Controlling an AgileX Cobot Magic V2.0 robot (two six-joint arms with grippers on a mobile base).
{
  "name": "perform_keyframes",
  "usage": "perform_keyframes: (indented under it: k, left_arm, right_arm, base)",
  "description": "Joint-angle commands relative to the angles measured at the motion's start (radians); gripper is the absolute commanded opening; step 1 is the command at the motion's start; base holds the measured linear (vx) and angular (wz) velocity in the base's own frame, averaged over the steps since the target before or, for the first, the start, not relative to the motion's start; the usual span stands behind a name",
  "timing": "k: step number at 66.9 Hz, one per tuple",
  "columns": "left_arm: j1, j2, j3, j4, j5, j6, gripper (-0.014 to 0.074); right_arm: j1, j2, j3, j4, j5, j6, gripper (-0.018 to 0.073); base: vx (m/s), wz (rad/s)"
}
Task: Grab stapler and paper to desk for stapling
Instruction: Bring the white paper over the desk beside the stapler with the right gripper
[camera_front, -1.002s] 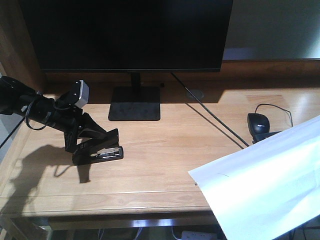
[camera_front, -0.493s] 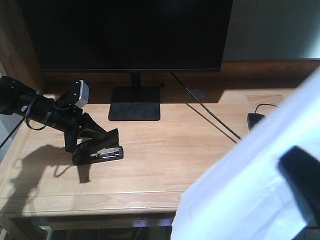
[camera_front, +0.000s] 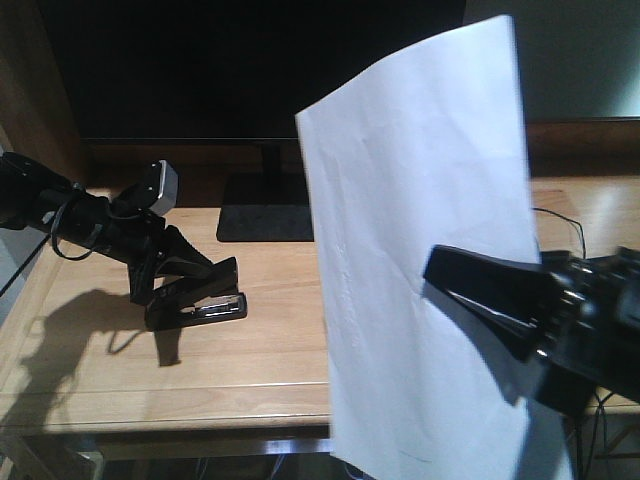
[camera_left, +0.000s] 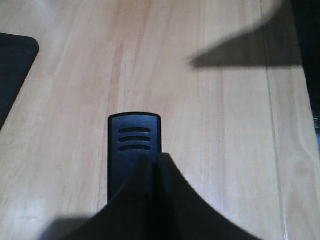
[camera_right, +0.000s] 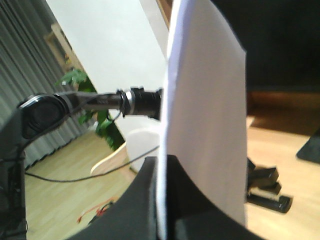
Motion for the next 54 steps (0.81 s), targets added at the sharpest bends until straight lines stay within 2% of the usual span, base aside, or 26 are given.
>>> perform_keyframes:
  k: [1,10,17,23,31,38,44,48,54]
  left_arm:
    - [-0.004,-0.061,-0.027,-0.058,0.030,-0.008,-0.0006]
    - [-0.004,-0.061,-0.027,-0.058,0.030,-0.008,-0.0006]
    - [-0.004,-0.061,-0.027,-0.058,0.030,-0.008,-0.0006]
    - [-0.004,-0.061,-0.027,-0.058,0.030,-0.008,-0.0006]
    - [-0.004,-0.061,-0.027,-0.058,0.030,-0.008,-0.0006]
    - [-0.004,-0.061,-0.027,-0.058,0.030,-0.008,-0.0006]
    - [-0.004,-0.061,-0.027,-0.058,0.030,-0.008,-0.0006]
    - [-0.004,-0.061,-0.027,-0.058,0.030,-0.008,-0.0006]
    - [-0.004,-0.061,-0.027,-0.058,0.030,-0.008,-0.0006]
  right_arm:
    - [0.014,0.089,-0.057,0.037,-0.055,-0.028,-0.0005]
    - [0.118,0.205,-0.077,0.083,0.003,-0.113,-0.0005]
    - [0.224,0.299,-0.084,0.208,0.128,-0.194,-0.0005]
    - [0.303,0.380,-0.093,0.390,0.213,-0.332,-0.0005]
    - [0.361,0.488,-0.095,0.721,0.215,-0.568,-0.0005]
    - [0.375,0.587,-0.095,1.028,0.215,-0.760,-0.0005]
    - [0.374,0.699,-0.095,1.233,0.200,-0.915,-0.0005]
    - [0.374,0.767,-0.095,1.348,0.176,-1.017,-0.0005]
    - [0.374,0.854,-0.095,1.466,0.137,-1.107,-0.0005]
  base:
    - [0.00,0.00]
    - [0.00,0.00]
    - [0.00,0.00]
    - [0.00,0.00]
    - [0.00,0.00]
    - [0.00,0.00]
    - [0.00,0.00]
    - [0.00,0.00]
    - [0.00,0.00]
